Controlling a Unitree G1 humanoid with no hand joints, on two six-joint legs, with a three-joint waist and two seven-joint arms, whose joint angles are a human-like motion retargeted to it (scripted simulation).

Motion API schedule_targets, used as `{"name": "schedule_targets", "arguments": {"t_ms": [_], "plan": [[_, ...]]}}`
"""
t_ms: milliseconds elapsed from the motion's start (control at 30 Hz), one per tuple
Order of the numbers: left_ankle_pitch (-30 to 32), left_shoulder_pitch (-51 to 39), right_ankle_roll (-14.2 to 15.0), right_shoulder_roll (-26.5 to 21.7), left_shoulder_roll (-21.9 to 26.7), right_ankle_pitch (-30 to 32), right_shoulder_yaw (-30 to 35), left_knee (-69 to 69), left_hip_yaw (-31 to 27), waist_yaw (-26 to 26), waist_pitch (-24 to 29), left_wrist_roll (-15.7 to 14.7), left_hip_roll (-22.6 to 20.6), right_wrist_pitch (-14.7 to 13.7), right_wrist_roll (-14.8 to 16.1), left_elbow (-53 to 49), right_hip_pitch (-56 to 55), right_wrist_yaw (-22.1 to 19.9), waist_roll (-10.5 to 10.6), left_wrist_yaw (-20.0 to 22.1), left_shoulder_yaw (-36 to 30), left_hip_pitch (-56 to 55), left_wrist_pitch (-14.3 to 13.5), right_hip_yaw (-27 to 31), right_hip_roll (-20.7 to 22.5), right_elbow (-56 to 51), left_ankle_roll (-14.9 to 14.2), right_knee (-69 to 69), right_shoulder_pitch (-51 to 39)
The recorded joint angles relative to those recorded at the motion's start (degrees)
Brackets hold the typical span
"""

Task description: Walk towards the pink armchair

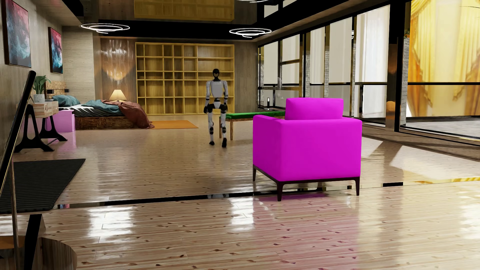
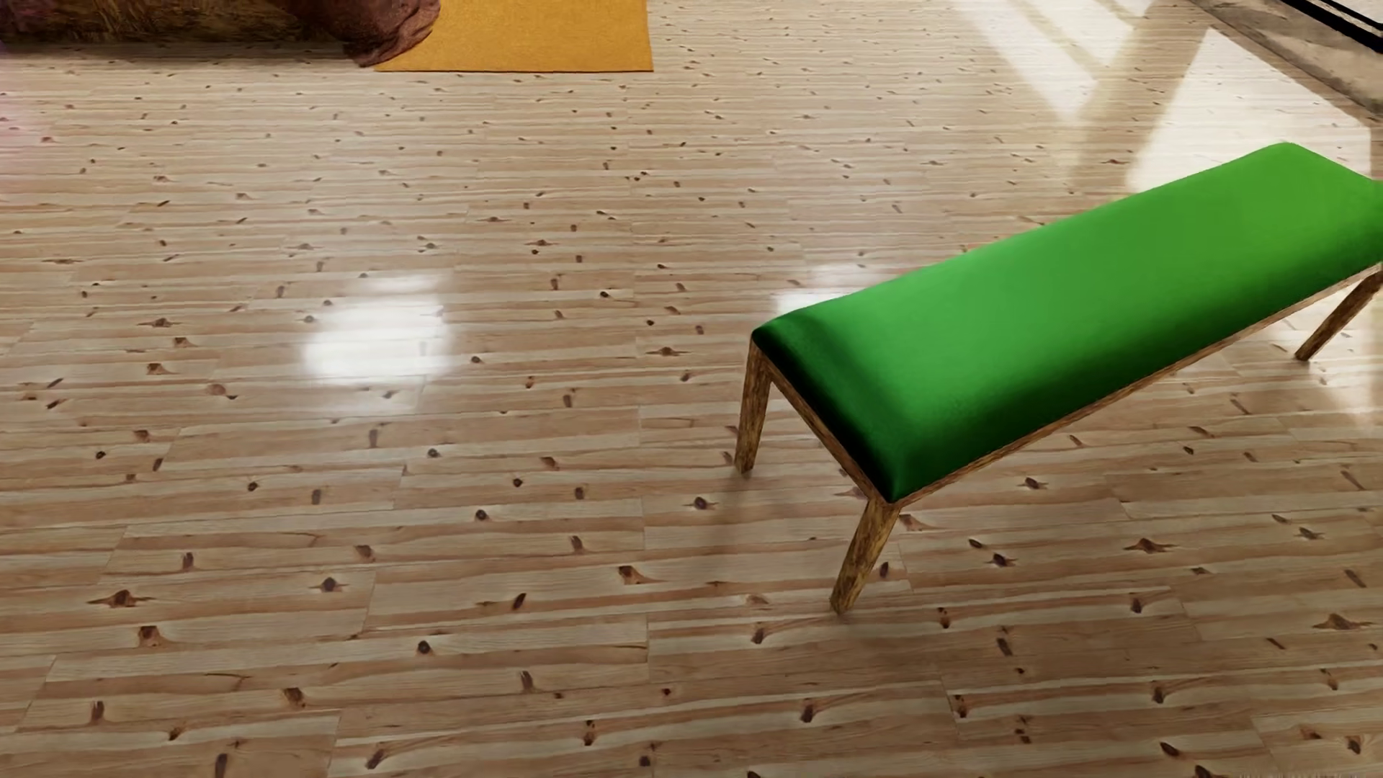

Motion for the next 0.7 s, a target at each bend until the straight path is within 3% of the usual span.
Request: {"name": "schedule_targets", "arguments": {"t_ms": [33, 67, 100, 167, 233, 300, 333, 400, 467, 500, 567, 633, 700], "plan": [[-2.4, -1.2, 4.0, -2.4, -0.6, 3.8, 0.5, 2.4, 1.4, 0.1, 0.3, 0.3, -0.8, -0.8, -0.3, -0.3, -4.3, 1.2, -0.6, 0.0, -0.8, 0.2, -0.2, -0.3, -2.2, -0.8, 0.7, 8.7, 0.8], [-4.7, -2.0, 5.6, -4.7, -0.8, 7.0, -0.4, 4.3, 3.0, 0.1, 0.6, 0.6, -1.7, -1.4, 0.6, 0.7, -8.9, 2.2, -1.3, 1.2, -1.2, 0.7, -1.8, -0.2, -4.8, -1.9, 1.0, 16.9, 1.7], [-6.7, -3.1, 5.2, -6.2, -0.9, 5.0, -2.2, 5.1, 4.4, 0.0, 1.1, 1.0, -2.6, -1.0, 2.1, 1.2, -13.3, 2.4, -1.9, 2.2, -1.5, 2.0, -2.7, 0.2, -6.7, -2.8, 1.2, 23.4, 2.3], [-9.6, -5.2, 2.1, -6.3, -0.9, -3.0, -6.4, 5.3, 5.9, -0.5, 1.8, 1.8, -4.1, 1.7, 5.4, 2.1, -20.8, -0.8, -2.7, 4.2, -1.8, 5.5, -3.1, 1.0, -7.9, -3.5, 1.4, 29.2, 3.2], [-12.5, -7.6, -0.7, -5.6, -0.4, -11.2, -9.8, 5.6, 5.9, -1.5, 2.2, 1.7, -4.5, 2.8, 8.2, 1.7, -26.5, -3.8, -2.7, 4.2, -2.4, 8.5, -3.0, 1.1, -7.1, -5.6, 1.4, 25.1, 4.5], [-14.7, -9.7, -3.0, -4.9, 0.7, -16.2, -10.8, 5.0, 5.3, -2.9, 2.5, 1.1, -4.4, 1.9, 9.6, -0.1, -30.3, -4.3, -2.2, 3.9, -4.1, 11.4, -4.7, -0.3, -7.3, -7.8, 1.0, 13.0, 5.5], [-15.5, -10.5, -4.5, -4.4, 1.6, -16.5, -10.9, 4.0, 4.8, -3.6, 2.5, 0.9, -4.3, 1.6, 9.7, -1.2, -31.0, -4.2, -1.9, 4.0, -5.4, 13.1, -5.6, -1.9, -7.6, -8.4, 0.8, 4.5, 6.0], [-16.2, -11.9, -6.1, -2.5, 3.1, -11.2, -11.4, 1.2, 3.9, -4.8, 2.3, 0.0, -4.3, 1.8, 9.5, -3.0, -31.4, -4.5, -1.3, 4.1, -7.7, 16.5, -6.5, -4.4, -7.0, -8.7, 0.2, -13.6, 6.8], [-16.8, -12.9, -3.2, -0.2, 3.8, -7.2, -12.1, -1.0, 2.9, -5.5, 2.0, -1.1, -4.5, 2.7, 8.5, -3.8, -30.8, -5.5, -0.6, 3.8, -9.4, 19.8, -6.2, -4.4, -5.5, -8.1, -0.4, -27.8, 7.9], [-16.8, -13.1, -3.9, 0.8, 3.9, -6.2, -12.3, -1.5, 2.3, -5.7, 2.0, -1.6, -4.5, 3.3, 7.9, -4.0, -30.6, -5.8, -0.4, 3.8, -9.8, 21.4, -5.7, -4.4, -5.0, -7.4, -0.7, -30.6, 8.3], [-16.2, -12.4, -6.1, 2.5, 3.6, 1.5, -11.9, -1.1, 0.7, -6.3, 1.9, -2.8, -3.9, 4.3, 6.4, -4.1, -28.9, -5.1, 0.3, 4.4, -9.5, 24.8, -4.5, -3.0, -3.7, -5.2, -1.3, -29.3, 8.8], [-11.9, -10.2, -7.6, 3.7, 3.1, 0.3, -11.2, 1.2, -0.3, -6.5, 1.7, -4.2, -1.6, 4.9, 4.8, -3.5, -26.6, -3.1, 1.6, 5.4, -7.6, 27.0, -2.9, -4.4, -2.4, -1.6, -2.7, -26.9, 8.3], [-3.2, -7.6, -9.1, 4.3, 2.8, -3.6, -11.2, 7.3, -1.6, -6.4, 1.5, -4.4, 1.2, 4.4, 3.7, -2.0, -23.7, -0.9, 3.1, 3.7, -6.9, 26.4, -1.5, -5.9, -0.8, 0.6, -4.4, -25.1, 7.3]]}}
